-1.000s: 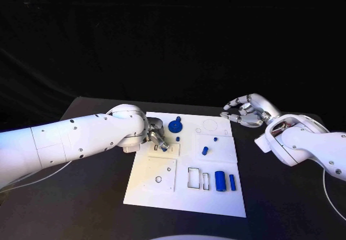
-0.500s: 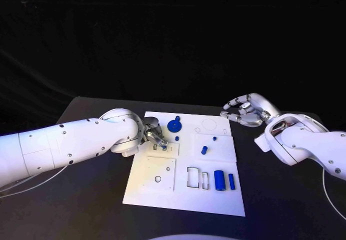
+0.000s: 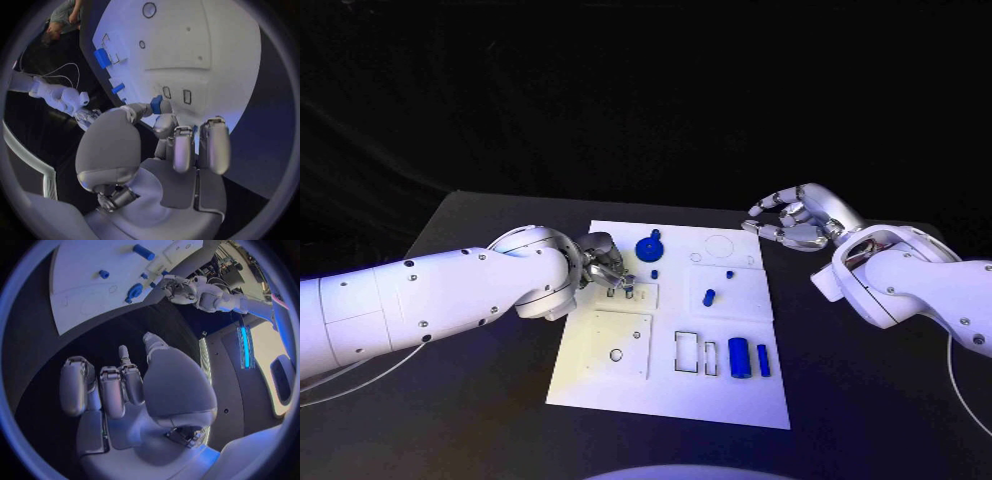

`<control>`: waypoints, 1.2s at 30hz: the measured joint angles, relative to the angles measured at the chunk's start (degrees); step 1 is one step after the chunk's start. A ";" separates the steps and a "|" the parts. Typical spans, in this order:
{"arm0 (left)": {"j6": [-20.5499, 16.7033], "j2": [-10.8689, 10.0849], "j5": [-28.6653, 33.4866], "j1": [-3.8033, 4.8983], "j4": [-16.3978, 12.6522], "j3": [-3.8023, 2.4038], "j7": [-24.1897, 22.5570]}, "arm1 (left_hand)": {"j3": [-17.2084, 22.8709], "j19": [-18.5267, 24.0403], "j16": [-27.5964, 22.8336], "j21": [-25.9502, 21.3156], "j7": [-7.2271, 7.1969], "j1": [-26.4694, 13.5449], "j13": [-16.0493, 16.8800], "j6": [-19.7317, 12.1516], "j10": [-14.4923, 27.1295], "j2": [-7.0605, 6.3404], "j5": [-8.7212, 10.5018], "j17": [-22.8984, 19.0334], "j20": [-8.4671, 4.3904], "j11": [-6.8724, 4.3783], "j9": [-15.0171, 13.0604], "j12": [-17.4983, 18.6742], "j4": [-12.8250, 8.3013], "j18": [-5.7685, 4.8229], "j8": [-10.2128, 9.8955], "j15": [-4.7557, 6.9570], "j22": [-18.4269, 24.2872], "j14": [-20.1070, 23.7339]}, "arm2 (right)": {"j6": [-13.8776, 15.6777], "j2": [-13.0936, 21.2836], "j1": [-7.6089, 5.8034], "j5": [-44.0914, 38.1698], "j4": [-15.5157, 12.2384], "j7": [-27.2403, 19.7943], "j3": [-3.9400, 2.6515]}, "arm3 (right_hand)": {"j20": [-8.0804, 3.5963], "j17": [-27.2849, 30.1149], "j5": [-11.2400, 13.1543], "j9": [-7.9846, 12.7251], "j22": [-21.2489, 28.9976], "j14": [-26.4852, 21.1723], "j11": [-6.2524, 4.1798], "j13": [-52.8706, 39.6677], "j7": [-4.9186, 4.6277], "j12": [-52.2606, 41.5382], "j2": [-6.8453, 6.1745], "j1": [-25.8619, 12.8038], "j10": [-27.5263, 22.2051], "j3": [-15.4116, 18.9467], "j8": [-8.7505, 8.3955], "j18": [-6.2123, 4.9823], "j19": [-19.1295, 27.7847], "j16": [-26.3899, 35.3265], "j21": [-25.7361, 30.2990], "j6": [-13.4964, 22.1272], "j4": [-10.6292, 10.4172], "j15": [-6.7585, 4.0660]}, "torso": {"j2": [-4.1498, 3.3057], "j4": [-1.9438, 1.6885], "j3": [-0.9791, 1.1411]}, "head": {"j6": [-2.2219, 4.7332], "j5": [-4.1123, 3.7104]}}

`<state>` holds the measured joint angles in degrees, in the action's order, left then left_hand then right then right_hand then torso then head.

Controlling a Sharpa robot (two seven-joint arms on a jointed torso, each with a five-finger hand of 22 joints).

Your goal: Assemble the parts on the task board

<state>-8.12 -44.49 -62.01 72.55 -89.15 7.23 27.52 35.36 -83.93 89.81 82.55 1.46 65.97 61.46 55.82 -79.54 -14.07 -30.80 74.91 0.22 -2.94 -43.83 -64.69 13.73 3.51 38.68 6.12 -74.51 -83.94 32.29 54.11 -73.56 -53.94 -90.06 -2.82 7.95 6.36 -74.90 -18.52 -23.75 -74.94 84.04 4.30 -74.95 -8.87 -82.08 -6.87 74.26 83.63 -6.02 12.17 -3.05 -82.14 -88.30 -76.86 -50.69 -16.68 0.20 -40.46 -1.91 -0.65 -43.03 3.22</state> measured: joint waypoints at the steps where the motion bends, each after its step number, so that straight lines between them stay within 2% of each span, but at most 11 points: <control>1: -0.34 -0.07 -0.42 -0.20 -0.14 0.00 -0.09 | 0.00 0.00 0.00 0.00 0.00 0.00 0.00 0.00 0.00 0.00 0.00 0.00 0.00 0.00 0.00 0.00 0.00 0.00 0.00 0.00 0.00 0.00 | 0.00 0.03 0.00 0.00 -0.01 0.00 0.00 | 0.00 0.00 0.00 0.00 0.00 0.00 0.00 0.00 0.00 0.00 0.00 0.00 0.00 0.00 0.00 -0.01 0.00 0.00 0.00 0.00 0.00 0.00 | 0.00 0.02 0.00 | 0.00 -0.01; 10: -3.63 0.00 -5.31 -1.89 -0.54 0.03 -0.78 | 0.00 0.00 0.00 0.00 0.09 -0.21 -0.23 -0.09 0.00 0.23 0.65 0.00 0.00 0.00 0.00 0.30 0.00 0.00 -0.01 0.00 -0.27 0.00 | 0.00 0.20 0.04 0.00 -0.02 0.00 0.01 | 0.00 -0.05 0.00 0.01 0.01 0.00 0.00 0.01 0.00 0.00 0.00 0.00 0.00 0.00 0.00 0.00 0.00 0.00 0.00 0.00 0.00 0.00 | -0.01 0.03 0.00 | 0.06 0.14; 17: -6.05 0.31 -9.01 -2.79 -0.30 0.04 -1.14 | 0.00 0.00 0.00 0.00 0.11 0.10 -0.24 -0.11 0.00 0.54 1.54 0.00 0.00 0.00 0.02 0.31 0.00 0.00 -0.07 0.00 -0.29 0.00 | 0.00 0.25 0.07 0.00 -0.04 0.00 0.01 | 0.00 -0.04 0.00 0.01 0.01 0.00 0.00 0.01 0.00 0.00 0.16 -0.16 0.00 0.00 0.22 0.00 0.00 0.00 0.00 0.00 0.00 0.00 | -0.07 0.07 -0.03 | 0.22 0.31; 27: -6.88 0.43 -11.56 -3.12 -0.26 0.04 -1.17 | 0.00 0.00 0.00 0.24 0.08 0.25 -0.29 -0.08 0.00 0.69 1.84 0.00 0.00 0.00 0.08 0.31 0.00 0.00 -0.29 0.00 -0.44 0.00 | 0.00 0.29 0.17 0.00 -0.03 -0.01 0.03 | 0.00 -0.04 0.00 0.01 0.02 0.00 0.00 0.02 0.00 0.00 0.30 -0.30 0.00 0.00 0.22 0.00 0.00 0.00 0.00 0.00 0.00 0.00 | -0.10 0.07 -0.10 | 0.25 0.38; 36: -4.74 0.67 -12.33 -3.03 -0.36 -0.13 -0.62 | 0.00 0.00 0.00 0.27 0.14 0.25 -0.36 0.04 0.00 0.69 2.19 0.00 0.00 0.00 0.08 0.31 0.00 0.00 -0.29 0.00 -0.44 0.00 | -0.01 0.33 0.24 0.00 -0.03 -0.02 0.03 | 0.00 -0.03 0.00 0.02 0.03 0.00 0.00 0.02 0.00 0.00 0.30 -0.30 0.00 0.00 0.22 0.00 0.00 0.00 0.00 0.00 0.00 0.00 | -0.11 0.08 -0.10 | 0.17 0.37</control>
<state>-12.85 -43.81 -74.34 69.52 -89.52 7.10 26.91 35.36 -83.94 89.81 82.82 1.60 66.21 61.10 55.85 -79.54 -13.38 -28.61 74.90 0.22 -2.94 -43.75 -64.38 13.73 3.50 38.39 6.12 -74.95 -83.94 32.28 54.44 -73.33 -53.94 -90.09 -2.84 7.98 6.37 -74.94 -18.52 -23.73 -74.92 84.03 4.30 -74.93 -8.88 -82.08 -6.57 73.96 83.63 -6.03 12.39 -3.05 -82.15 -88.30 -76.86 -50.69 -16.67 0.20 -40.57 -1.83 -0.75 -42.86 3.60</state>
